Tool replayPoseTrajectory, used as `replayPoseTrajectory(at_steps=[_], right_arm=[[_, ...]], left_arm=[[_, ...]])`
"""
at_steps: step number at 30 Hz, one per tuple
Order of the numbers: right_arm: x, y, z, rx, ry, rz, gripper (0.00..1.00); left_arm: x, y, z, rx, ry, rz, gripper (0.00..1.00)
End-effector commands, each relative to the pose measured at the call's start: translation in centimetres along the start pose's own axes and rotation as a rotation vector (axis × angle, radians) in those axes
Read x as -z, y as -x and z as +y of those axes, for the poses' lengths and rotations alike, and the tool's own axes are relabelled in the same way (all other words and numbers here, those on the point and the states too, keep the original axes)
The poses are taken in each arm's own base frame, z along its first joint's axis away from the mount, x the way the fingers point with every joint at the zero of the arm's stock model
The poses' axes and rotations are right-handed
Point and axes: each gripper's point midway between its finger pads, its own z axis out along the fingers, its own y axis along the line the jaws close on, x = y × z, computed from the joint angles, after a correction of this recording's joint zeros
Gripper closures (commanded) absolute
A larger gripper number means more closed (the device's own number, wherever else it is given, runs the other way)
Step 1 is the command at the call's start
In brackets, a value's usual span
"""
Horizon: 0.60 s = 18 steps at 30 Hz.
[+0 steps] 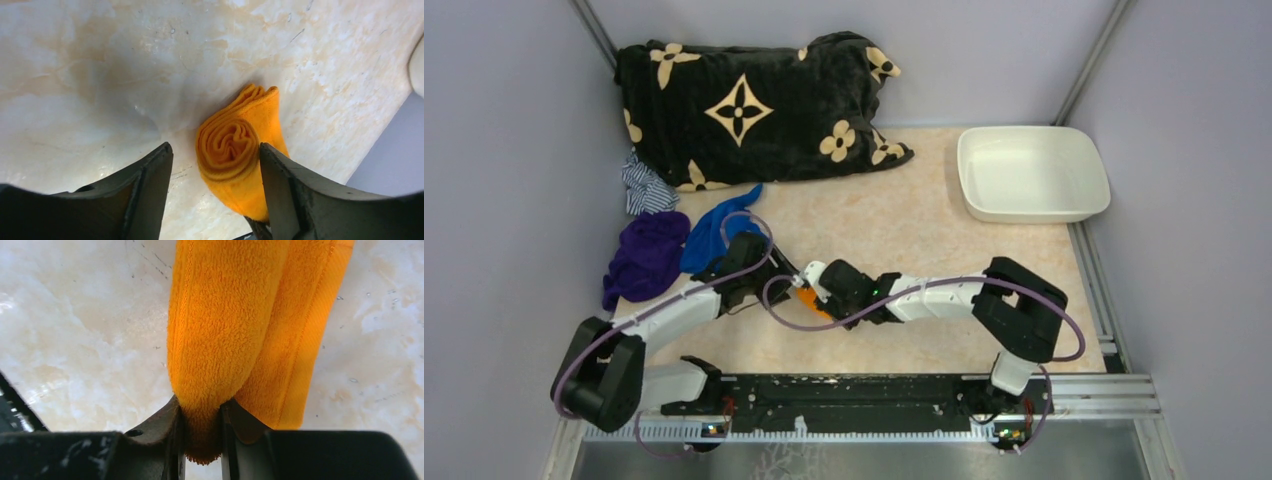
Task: Roll the towels
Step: Roll the towel at the center of the board.
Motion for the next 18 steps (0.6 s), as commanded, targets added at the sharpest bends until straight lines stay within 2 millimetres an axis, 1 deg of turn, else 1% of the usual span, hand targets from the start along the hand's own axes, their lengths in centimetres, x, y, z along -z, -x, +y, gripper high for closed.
replayPoseTrajectory(at_steps=[1,4,8,10,12,15,18], right_arm=[[0.0,-2.6,2.3,-0.153,0.295,0.059,1.00],[-0.2,-2.7,2.5,-0.233,0.397,0.071,1.00],[-0.5,-2.9,2.7,-0.359,0.527,0.079,1.00],[-0.7,-2.7,2.8,-0.427,0.584,0.069,1.00],[-1.0,-3.1,2.6,-0.497,0.630,0.086,1.00],[-1.6,-4.1,2.2,-0.596,0.677,0.135,1.00],[-1.8,-4.6,1.7,-0.669,0.715,0.146,1.00]], left_arm=[[1.7,1.1,0.9,0.023,0.035,-0.071,0.27],[2.6,1.1,0.6,0.051,0.011,-0.080,0.25],[3.1,0.0,-0.3,0.068,-0.053,-0.031,0.24],[2.9,-0.9,-0.6,0.080,-0.080,0.015,0.24],[2.5,-1.4,-0.4,0.089,-0.082,0.038,0.24],[1.8,-1.8,-0.6,0.098,-0.101,0.063,0.24],[1.3,-1.7,-1.4,0.099,-0.138,0.063,0.24]])
